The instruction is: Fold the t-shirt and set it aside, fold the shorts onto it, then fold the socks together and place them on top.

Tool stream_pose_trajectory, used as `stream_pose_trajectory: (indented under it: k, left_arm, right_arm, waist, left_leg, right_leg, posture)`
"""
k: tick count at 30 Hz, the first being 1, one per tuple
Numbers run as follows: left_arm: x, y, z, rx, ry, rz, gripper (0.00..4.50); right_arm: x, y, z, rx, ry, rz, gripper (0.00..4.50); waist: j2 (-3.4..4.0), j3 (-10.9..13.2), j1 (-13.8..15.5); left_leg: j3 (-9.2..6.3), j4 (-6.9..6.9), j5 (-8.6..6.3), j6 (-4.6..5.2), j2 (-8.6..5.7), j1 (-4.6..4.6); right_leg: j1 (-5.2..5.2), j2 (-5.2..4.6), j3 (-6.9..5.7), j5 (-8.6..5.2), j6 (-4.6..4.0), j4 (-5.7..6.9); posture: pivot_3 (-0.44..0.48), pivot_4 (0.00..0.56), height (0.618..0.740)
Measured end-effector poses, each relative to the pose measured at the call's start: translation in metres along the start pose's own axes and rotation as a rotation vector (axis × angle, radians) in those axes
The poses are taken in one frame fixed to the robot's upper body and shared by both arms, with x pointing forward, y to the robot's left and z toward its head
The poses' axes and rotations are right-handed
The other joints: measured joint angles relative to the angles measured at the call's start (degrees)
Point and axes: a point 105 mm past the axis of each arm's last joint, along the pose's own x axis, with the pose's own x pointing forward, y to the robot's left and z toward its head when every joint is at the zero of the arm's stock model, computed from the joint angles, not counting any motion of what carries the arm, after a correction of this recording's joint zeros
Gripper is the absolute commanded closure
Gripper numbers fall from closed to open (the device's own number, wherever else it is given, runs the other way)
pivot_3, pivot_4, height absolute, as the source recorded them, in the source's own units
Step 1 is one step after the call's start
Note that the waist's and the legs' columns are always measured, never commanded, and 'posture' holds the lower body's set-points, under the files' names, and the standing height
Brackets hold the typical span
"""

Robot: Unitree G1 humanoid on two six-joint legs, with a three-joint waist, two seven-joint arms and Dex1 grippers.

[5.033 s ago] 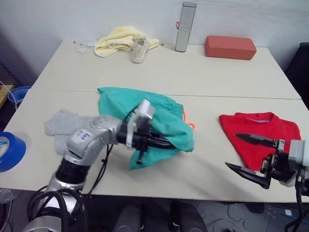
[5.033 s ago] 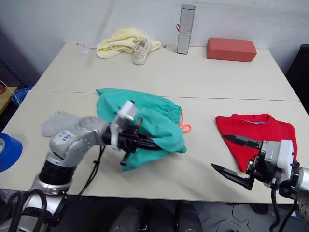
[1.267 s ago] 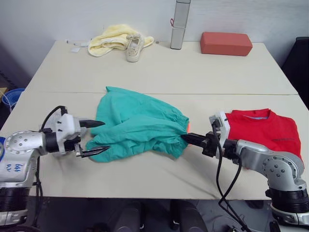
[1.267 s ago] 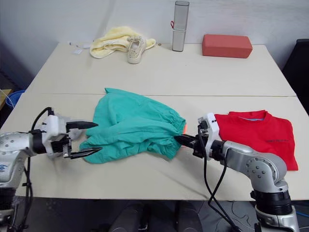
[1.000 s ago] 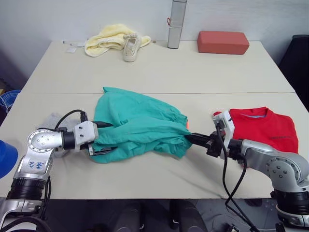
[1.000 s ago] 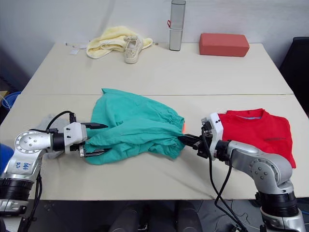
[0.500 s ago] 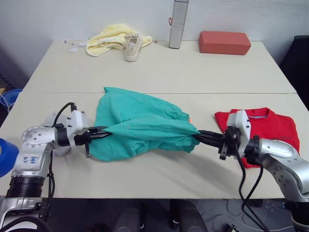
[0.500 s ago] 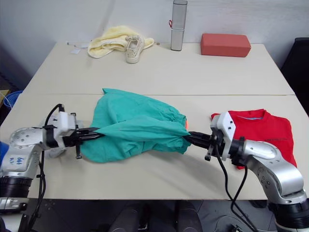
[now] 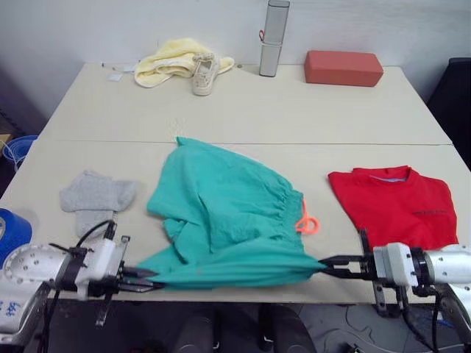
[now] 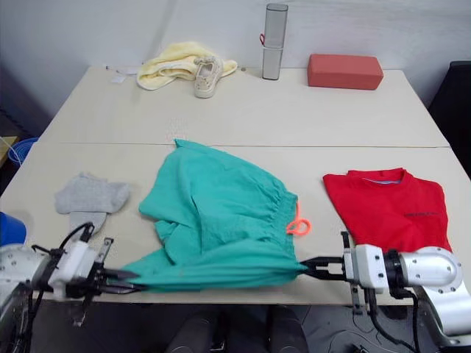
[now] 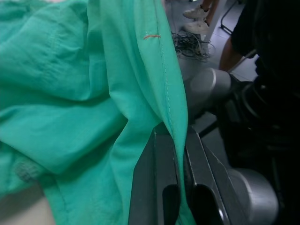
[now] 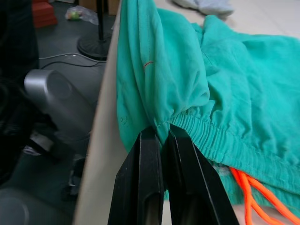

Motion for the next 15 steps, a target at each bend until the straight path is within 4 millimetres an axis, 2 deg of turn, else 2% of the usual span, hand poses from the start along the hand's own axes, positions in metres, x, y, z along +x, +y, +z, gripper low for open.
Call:
stream_pose_trajectory:
  k: [2, 5, 8, 9, 11, 13, 14, 15]
  left_arm:
    - [0.001, 0.01, 0.003, 0.002, -0.014, 0.055, 4.46]
    - [-0.003, 0.036, 0.017, 0.039, -0.031, 0.143, 4.46]
    - [-0.011, 0.08, 0.039, 0.081, -0.088, 0.274, 4.46]
    - [-0.014, 0.094, 0.048, 0.098, -0.108, 0.314, 4.46]
    - [-0.021, 0.13, 0.07, 0.139, -0.151, 0.413, 4.46]
    - [-0.027, 0.171, 0.1, 0.189, -0.197, 0.534, 4.46]
    - [-0.032, 0.196, 0.123, 0.227, -0.23, 0.626, 4.46]
    - [-0.038, 0.211, 0.141, 0.271, -0.251, 0.697, 4.46]
  right_arm:
    - [0.003, -0.003, -0.002, 0.025, 0.01, -0.007, 4.5]
    - [0.002, -0.022, 0.003, 0.001, 0.011, -0.049, 4.5]
    - [-0.001, -0.052, 0.013, -0.007, -0.016, -0.116, 4.5]
    - [-0.003, -0.066, 0.019, -0.026, -0.033, -0.157, 4.5]
    - [-0.008, -0.108, 0.037, -0.098, -0.076, -0.28, 4.5]
    - [-0.018, -0.161, 0.063, -0.223, -0.102, -0.439, 4.5]
    - [-0.024, -0.192, 0.086, -0.314, -0.121, -0.538, 4.5]
    - [-0.029, -0.21, 0.105, -0.396, -0.135, -0.605, 4.5]
  waist:
    - [0.01, 0.01, 0.13]
    - [0.03, 0.01, 0.21]
    - [0.08, 0.06, 0.48]
    - [0.07, 0.06, 0.5]
    - [0.04, 0.1, 0.5]
    - [0.01, 0.14, 0.44]
    - [-0.04, 0.19, 0.34]
    - [-0.07, 0.19, 0.18]
  left_leg:
    - [0.0, 0.01, -0.25, -0.01, 0.0, 0.08]
    - [0.0, 0.01, -0.23, -0.03, -0.01, 0.13]
    - [0.0, 0.03, 0.09, -0.05, -0.02, 0.12]
    - [0.0, 0.05, 0.13, -0.07, -0.04, 0.12]
    - [0.02, 0.11, 0.18, -0.1, -0.1, 0.1]
    - [0.08, 0.17, 0.27, -0.11, -0.2, -0.05]
    - [0.11, 0.21, 0.38, -0.11, -0.23, -0.37]
    - [0.15, 0.18, 0.51, -0.15, -0.22, -0.56]
  right_leg:
    - [0.06, -0.02, 0.01, 0.01, -0.04, 0.01]
    - [0.07, -0.02, 0.01, 0.06, -0.08, 0.04]
    - [0.04, -0.01, -0.04, 0.07, -0.05, 0.1]
    - [0.05, -0.01, -0.05, 0.09, -0.02, 0.13]
    - [0.02, 0.01, -0.07, 0.11, 0.02, 0.24]
    - [-0.15, 0.11, -0.14, 0.15, 0.09, 0.35]
    - [-0.5, 0.15, -0.21, 0.17, 0.13, 0.53]
    - [-0.75, 0.18, -0.21, 0.19, 0.15, 0.77]
  posture:
    - [0.0, 0.15, 0.74]
    - [0.0, 0.15, 0.74]
    - [0.0, 0.15, 0.74]
    - [0.0, 0.15, 0.74]
    - [0.0, 0.15, 0.74]
    - [0.0, 0.15, 0.74]
    - [0.0, 0.15, 0.74]
    - [0.0, 0.15, 0.74]
